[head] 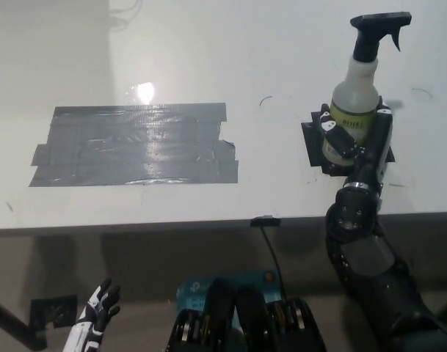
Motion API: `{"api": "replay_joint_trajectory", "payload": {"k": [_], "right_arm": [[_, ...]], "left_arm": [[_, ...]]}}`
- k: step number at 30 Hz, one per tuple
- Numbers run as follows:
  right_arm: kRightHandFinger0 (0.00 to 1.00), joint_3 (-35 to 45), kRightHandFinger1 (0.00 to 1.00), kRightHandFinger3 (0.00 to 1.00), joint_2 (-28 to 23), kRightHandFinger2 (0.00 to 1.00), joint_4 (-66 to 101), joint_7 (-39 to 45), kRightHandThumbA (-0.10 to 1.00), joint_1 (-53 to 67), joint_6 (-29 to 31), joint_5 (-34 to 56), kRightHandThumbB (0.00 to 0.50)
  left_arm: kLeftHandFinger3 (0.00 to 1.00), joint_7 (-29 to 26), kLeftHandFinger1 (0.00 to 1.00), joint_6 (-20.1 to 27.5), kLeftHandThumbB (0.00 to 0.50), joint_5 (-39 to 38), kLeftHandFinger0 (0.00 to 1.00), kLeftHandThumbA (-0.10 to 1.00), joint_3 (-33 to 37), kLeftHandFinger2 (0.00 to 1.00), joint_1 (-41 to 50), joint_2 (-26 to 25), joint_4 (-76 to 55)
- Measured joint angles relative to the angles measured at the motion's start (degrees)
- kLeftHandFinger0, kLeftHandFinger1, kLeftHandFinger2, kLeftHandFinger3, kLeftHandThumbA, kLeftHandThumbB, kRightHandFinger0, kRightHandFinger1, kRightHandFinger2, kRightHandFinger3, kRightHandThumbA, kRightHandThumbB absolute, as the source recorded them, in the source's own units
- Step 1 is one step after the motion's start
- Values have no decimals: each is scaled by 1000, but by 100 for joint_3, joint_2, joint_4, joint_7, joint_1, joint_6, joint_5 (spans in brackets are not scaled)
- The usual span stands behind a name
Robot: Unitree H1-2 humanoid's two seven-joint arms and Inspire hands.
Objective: A person hands a spray bottle to the robot which it grabs with its right hand and places on the black spot infront of it on the table
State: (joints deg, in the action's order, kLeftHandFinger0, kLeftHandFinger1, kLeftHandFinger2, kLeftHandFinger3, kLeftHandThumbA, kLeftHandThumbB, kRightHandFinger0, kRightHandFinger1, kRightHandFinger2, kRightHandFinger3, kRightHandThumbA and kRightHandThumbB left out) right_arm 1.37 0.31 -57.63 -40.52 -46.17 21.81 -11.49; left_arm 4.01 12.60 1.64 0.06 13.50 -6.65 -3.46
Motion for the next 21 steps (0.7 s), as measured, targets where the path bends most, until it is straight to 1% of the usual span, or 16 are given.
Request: {"api": "replay_joint_trajectory", "payload": {"k": [1,2,3,6,9,10,11,12,13,14,15,16,17,18,19,21], "right_arm": [[0,0,101,447,0,451,0,4,347,6,9,3,204],[0,0,102,440,0,449,0,3,352,12,20,3,207],[0,0,115,457,0,460,0,2,367,14,24,3,208],[0,7,116,468,5,460,0,-3,375,17,30,6,208],[0,21,137,476,13,480,5,0,397,18,32,28,218],[0,40,170,506,22,519,14,5,413,19,33,67,226],[36,57,232,587,33,590,27,10,444,23,33,105,240],[58,67,268,623,45,626,44,14,482,32,34,139,244],[62,70,296,645,49,653,49,24,488,35,37,157,246],[572,82,873,1000,57,1000,64,56,631,44,45,206,327],[1000,88,1000,1000,59,1000,73,74,752,49,49,226,372],[1000,95,1000,1000,56,1000,105,171,752,77,55,286,372],[1000,93,1000,1000,45,1000,124,288,795,98,64,344,421],[1000,90,1000,1000,41,1000,130,360,826,109,68,366,451],[1000,85,1000,1000,37,1000,128,490,834,121,70,422,482],[1000,80,1000,1000,32,1000,119,648,941,148,70,477,499]], "left_arm": [[1000,1,1000,2,186,0,1000,948,0,1000,0,2,0],[1000,1,1000,5,187,0,1000,938,2,1000,2,5,0],[1000,2,1000,7,183,-1,1000,924,3,1000,4,7,1],[1000,3,1000,14,181,-7,1000,926,4,1000,5,11,5],[1000,4,1000,17,183,-10,1000,925,7,1000,5,11,7],[1000,4,1000,20,187,-12,1000,928,9,1000,5,12,9],[1000,4,1000,21,191,-13,1000,932,10,1000,6,13,11],[1000,4,1000,21,191,-13,1000,933,11,1000,6,15,12],[1000,4,1000,22,191,-13,1000,934,11,1000,6,15,13],[1000,4,1000,23,187,-13,1000,936,12,1000,6,15,14],[1000,4,1000,24,186,-13,1000,937,13,1000,6,15,14],[1000,4,1000,25,186,-13,1000,937,12,1000,5,15,15],[1000,3,1000,24,190,-12,1000,942,12,1000,5,16,20],[1000,3,1000,24,190,-12,1000,943,11,1000,4,15,22],[1000,3,1000,23,188,-11,1000,944,11,1000,2,16,24],[1000,3,1000,23,187,-11,1000,949,11,1000,0,18,24]]}}
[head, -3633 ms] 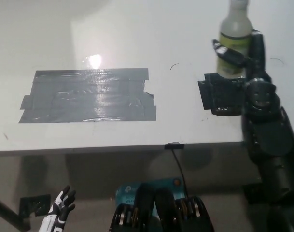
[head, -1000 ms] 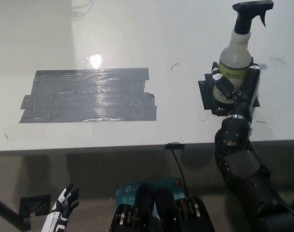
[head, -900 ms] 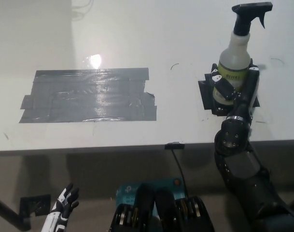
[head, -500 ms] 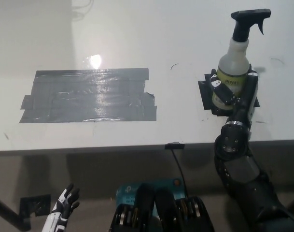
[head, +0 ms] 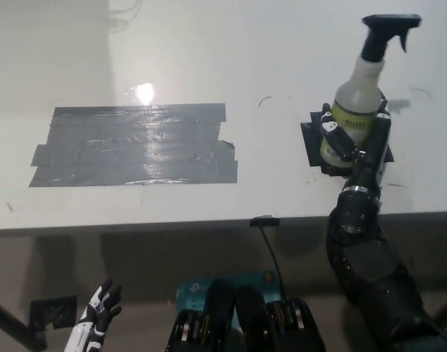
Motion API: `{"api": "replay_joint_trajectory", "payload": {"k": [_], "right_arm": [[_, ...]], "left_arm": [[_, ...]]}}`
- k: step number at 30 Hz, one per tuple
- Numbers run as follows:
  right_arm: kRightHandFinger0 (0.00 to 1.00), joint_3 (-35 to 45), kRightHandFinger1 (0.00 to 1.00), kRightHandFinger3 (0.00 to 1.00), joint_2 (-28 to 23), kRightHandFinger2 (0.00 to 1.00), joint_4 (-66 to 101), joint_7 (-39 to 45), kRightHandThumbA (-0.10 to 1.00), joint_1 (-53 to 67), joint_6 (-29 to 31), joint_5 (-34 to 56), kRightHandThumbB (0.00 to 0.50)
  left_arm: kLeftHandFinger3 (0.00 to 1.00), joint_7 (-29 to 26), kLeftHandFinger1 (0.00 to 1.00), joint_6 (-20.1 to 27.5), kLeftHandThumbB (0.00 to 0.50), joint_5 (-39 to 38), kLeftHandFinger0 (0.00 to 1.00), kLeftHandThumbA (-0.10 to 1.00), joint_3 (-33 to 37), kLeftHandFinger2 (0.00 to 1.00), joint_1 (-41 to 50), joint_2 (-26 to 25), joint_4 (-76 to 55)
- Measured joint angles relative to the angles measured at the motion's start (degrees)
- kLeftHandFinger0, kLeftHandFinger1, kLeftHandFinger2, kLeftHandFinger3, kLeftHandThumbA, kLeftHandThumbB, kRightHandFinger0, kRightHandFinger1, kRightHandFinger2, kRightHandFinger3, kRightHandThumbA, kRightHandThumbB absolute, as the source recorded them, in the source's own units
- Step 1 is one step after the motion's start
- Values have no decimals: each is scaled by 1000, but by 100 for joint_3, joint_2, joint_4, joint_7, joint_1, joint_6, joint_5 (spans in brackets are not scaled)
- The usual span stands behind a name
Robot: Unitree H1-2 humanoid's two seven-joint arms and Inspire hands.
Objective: A person hands a spray bottle to the robot which it grabs with its right hand and places on the black spot infront of it on the table
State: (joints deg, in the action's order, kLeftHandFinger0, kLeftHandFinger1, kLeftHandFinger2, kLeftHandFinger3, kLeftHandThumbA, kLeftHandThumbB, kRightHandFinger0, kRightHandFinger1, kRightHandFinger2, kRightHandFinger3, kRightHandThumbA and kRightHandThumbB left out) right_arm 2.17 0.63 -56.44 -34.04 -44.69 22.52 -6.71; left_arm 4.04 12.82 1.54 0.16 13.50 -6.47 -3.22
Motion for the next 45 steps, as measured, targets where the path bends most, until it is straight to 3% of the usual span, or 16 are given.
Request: {"api": "replay_joint_trajectory", "payload": {"k": [5,21,31,34,41,43,45], "right_arm": [[1000,-124,1000,1000,-116,1000,-120,605,1000,135,4,122,500],[1000,-795,1000,1000,-739,1000,1436,2268,1000,1100,-163,166,500],[1000,-588,1000,1000,-905,1000,2715,2905,1000,1689,-497,534,472],[1000,-482,1000,1000,-951,1000,2991,3048,1000,1806,-551,654,499],[1000,-233,1000,1000,-1063,1000,3887,3267,996,2192,-725,929,500],[1000,-22,1000,1000,-1092,1000,4443,3365,1000,2490,-815,1222,457],[1000,33,1000,1000,-1094,1000,4842,3389,1000,2696,-841,1326,477]], "left_arm": [[1000,0,1000,-1,161,0,1000,938,-2,1000,3,1,0],[1000,1,1000,2,175,-4,1000,939,-12,1000,-4,-2,-2],[1000,1,1000,4,183,-22,1000,937,-27,1000,-42,-2,-1],[1000,1,1000,5,188,-26,1000,926,-29,1000,-55,-1,0],[1000,1,1000,7,177,-51,1000,922,-36,1000,-81,-3,0],[1000,1,1000,12,177,-58,1000,933,-43,1000,-85,-9,1],[1000,0,1000,11,173,-57,1000,937,-49,1000,-105,-12,0]]}}
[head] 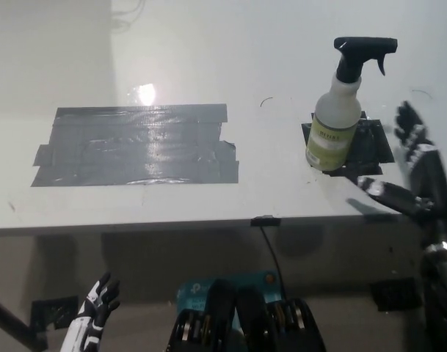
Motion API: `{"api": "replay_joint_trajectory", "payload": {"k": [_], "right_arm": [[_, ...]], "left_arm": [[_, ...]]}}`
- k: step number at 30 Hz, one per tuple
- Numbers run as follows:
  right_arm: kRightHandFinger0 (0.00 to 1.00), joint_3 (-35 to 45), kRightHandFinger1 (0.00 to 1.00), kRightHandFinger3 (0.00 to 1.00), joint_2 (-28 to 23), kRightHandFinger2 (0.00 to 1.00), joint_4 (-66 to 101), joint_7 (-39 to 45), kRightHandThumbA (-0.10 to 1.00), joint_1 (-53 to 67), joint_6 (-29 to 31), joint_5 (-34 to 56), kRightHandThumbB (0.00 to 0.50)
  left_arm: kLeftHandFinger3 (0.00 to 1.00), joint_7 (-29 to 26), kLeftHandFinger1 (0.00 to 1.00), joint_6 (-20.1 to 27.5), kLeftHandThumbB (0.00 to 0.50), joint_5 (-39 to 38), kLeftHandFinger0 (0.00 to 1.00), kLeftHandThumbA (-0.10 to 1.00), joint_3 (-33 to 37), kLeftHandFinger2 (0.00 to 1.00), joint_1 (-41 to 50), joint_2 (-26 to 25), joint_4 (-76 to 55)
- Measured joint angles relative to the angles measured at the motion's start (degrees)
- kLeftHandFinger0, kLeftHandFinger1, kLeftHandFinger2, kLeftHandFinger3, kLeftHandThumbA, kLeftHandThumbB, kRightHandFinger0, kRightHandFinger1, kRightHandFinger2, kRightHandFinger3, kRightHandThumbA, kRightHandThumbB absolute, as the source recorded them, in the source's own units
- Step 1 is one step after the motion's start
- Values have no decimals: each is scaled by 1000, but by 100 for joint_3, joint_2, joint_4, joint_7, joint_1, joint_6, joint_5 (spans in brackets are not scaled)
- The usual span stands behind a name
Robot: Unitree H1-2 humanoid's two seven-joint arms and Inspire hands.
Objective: A person hands a spray bottle to the robot which it grabs with its right hand and places on the black spot infront of it on the table
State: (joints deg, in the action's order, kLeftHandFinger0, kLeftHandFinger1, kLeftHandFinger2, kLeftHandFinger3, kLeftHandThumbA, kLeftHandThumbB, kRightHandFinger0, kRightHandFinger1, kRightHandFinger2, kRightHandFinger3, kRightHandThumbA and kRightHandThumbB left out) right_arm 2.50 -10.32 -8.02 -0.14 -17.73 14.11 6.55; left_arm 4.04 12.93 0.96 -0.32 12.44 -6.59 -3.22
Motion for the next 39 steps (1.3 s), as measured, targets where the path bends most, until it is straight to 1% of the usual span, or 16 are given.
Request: {"api": "replay_joint_trajectory", "payload": {"k": [1,3,6,9,11,12,14,16,18,19,22,23,27,31,37,39], "right_arm": [[1000,1,1000,1000,0,1000,27,2,1000,28,-1,5,499],[1000,-9,1000,1000,6,1000,571,22,1000,341,-46,64,500],[1000,-62,1000,1000,13,1000,1109,40,1000,746,-76,31,500],[1000,-227,1000,1000,29,1000,1840,88,1000,1506,-94,-55,496],[1000,-374,1000,1000,71,1000,2231,116,1000,1969,-75,-128,498],[1000,-438,1000,1000,108,1000,2271,129,1000,2130,-65,-156,468],[1000,-551,1000,1000,197,1000,2199,141,1000,2341,-60,-245,459],[1000,-627,1000,1000,255,1000,2033,153,1000,2395,-59,-338,497],[1000,-671,1000,1000,303,1000,1805,154,1000,2363,-62,-437,482],[1000,-688,1000,1000,346,1000,1639,153,1000,2318,-64,-491,481],[1000,-732,1000,1000,411,1000,1345,153,1000,2188,-66,-598,477],[1000,-744,1000,1000,425,1000,1262,155,1000,2159,-66,-619,484],[1000,-776,1000,1000,475,1000,1006,161,1000,2126,-65,-687,448],[1000,-776,1000,1000,484,1000,770,161,1000,2139,-45,-731,459],[1000,-776,1000,1000,446,1000,528,169,1000,2193,27,-787,452],[1000,-776,1000,1000,412,1000,493,185,1000,2206,52,-808,443]], "left_arm": [[1000,0,1000,0,170,0,1000,933,-1,1000,-2,-1,0],[1000,0,1000,0,172,0,1000,944,-6,1000,-32,-5,-1],[1000,-1,1000,-1,136,0,1000,1000,-23,1000,-47,-12,0],[1000,-2,1000,-1,114,0,1000,1000,-66,1000,-90,-41,0],[1000,-4,1000,1,119,1,1000,1000,-116,1000,-151,-78,1],[1000,-8,1000,1,147,1,1000,1000,-151,1000,-186,-100,6],[1000,-19,1000,0,160,-2,1000,1000,-232,1000,-302,-137,41],[1000,-30,1000,-8,156,-3,1000,1000,-332,1000,-478,-166,111],[1000,-30,1000,-15,110,-13,1000,1000,-391,1000,-665,-198,207],[1000,-29,1000,-25,100,-27,1000,1000,-417,1000,-737,-203,243],[1000,-28,1000,-33,109,-37,1000,1000,-443,1000,-807,-199,315],[1000,-27,1000,-33,133,-38,1000,1000,-443,1000,-801,-198,341],[1000,-26,1000,-31,112,-40,1000,1000,-452,1000,-730,-199,394],[1000,-21,1000,-24,91,-44,1000,1000,-456,1000,-671,-199,422],[1000,-8,1000,-21,137,-48,1000,1000,-421,1000,-631,-198,447],[1000,-8,1000,-19,123,-48,1000,1000,-398,1000,-591,-191,447]]}}
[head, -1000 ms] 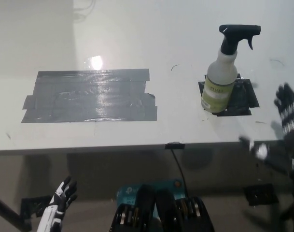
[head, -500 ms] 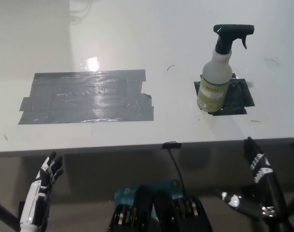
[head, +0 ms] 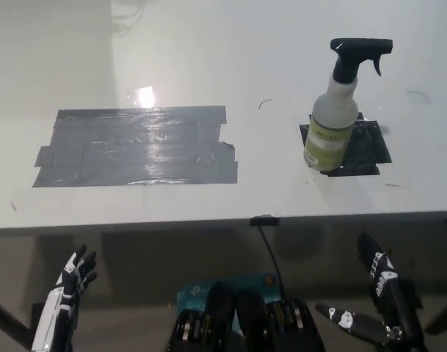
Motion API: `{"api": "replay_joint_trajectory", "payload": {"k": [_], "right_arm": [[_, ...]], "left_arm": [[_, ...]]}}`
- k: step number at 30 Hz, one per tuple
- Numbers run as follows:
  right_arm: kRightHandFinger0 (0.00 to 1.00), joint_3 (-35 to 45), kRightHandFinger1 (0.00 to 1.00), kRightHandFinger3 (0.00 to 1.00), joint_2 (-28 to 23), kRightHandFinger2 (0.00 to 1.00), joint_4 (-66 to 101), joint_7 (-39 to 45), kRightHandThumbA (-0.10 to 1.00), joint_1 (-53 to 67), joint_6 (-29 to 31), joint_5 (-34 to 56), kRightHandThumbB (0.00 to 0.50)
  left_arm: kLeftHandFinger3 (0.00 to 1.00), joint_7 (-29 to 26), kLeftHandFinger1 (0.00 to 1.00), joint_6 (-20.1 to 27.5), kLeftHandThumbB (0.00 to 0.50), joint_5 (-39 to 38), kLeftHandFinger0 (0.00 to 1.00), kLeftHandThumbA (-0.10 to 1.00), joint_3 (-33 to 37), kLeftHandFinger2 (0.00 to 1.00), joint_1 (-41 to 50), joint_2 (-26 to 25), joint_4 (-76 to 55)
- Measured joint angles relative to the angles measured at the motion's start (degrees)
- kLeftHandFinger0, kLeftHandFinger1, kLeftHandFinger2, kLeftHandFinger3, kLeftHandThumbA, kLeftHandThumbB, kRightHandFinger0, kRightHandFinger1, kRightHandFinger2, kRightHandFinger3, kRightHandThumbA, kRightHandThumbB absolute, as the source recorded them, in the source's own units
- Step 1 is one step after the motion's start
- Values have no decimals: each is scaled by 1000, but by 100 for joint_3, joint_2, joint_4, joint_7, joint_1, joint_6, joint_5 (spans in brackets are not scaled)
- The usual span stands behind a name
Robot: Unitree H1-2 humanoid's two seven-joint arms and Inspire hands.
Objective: A person hands a spray bottle to the robot which it grabs with its right hand and places on the black spot infront of it on the table
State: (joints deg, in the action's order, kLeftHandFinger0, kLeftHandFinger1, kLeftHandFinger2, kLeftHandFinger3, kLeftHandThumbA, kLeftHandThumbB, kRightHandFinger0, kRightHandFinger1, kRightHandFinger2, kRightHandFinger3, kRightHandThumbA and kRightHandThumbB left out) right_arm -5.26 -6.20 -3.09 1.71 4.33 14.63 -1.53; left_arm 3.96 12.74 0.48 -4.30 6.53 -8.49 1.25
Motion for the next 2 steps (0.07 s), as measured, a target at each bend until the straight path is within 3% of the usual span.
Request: {"api": "replay_joint_trajectory", "payload": {"k": [2], "right_arm": [[1000,0,1000,1000,-20,1000,-21,18,1000,8,19,-3,439]], "left_arm": [[1000,0,1000,1,134,0,1000,1000,19,1000,42,6,0]]}}
